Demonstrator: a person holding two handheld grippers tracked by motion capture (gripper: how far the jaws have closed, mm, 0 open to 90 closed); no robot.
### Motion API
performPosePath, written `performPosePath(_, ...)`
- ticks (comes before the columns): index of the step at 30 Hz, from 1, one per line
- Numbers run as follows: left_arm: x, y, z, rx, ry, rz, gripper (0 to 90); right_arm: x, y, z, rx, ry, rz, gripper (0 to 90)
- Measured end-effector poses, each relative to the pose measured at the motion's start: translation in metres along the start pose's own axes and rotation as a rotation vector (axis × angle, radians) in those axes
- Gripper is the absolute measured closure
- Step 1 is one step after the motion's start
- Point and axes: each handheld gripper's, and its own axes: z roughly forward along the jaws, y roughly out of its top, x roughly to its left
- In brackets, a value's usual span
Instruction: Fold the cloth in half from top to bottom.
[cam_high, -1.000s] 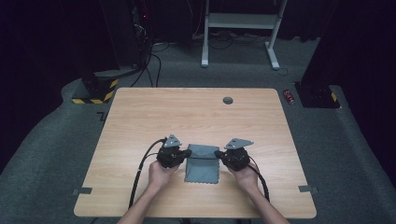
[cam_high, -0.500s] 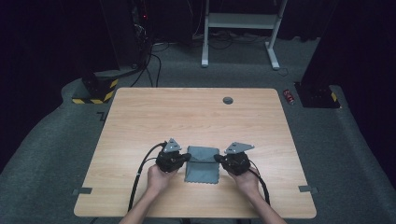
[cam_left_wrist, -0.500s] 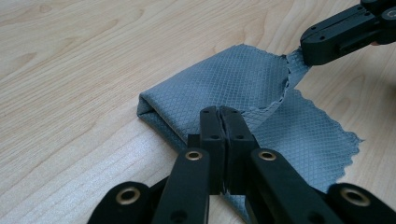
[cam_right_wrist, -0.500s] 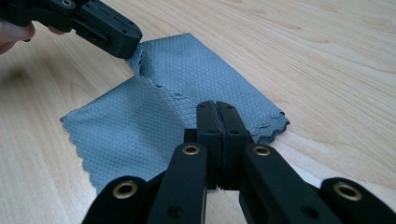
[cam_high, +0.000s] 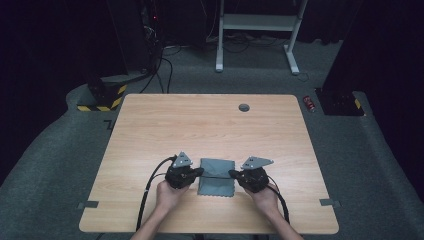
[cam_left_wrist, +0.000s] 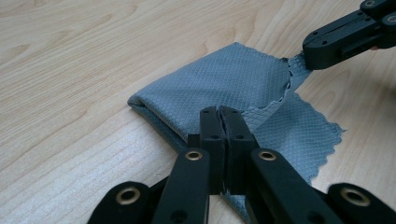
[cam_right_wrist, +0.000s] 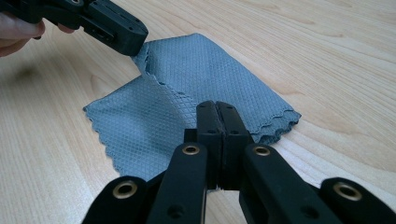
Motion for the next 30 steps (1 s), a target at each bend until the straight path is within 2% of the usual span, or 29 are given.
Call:
performPosePath(11,-0.002,-0.006,-0.001,0.006,0.002,0.005,88.7,0.005,-0.003,-0.002,0.000,0.015,0.000,89.4)
performPosePath(30,-0.008,-0.014,-0.006,0.009,-0.022,-0.001,88.7,0.013,-0.009,-0.007,0.012,0.035,-0.009,89.4)
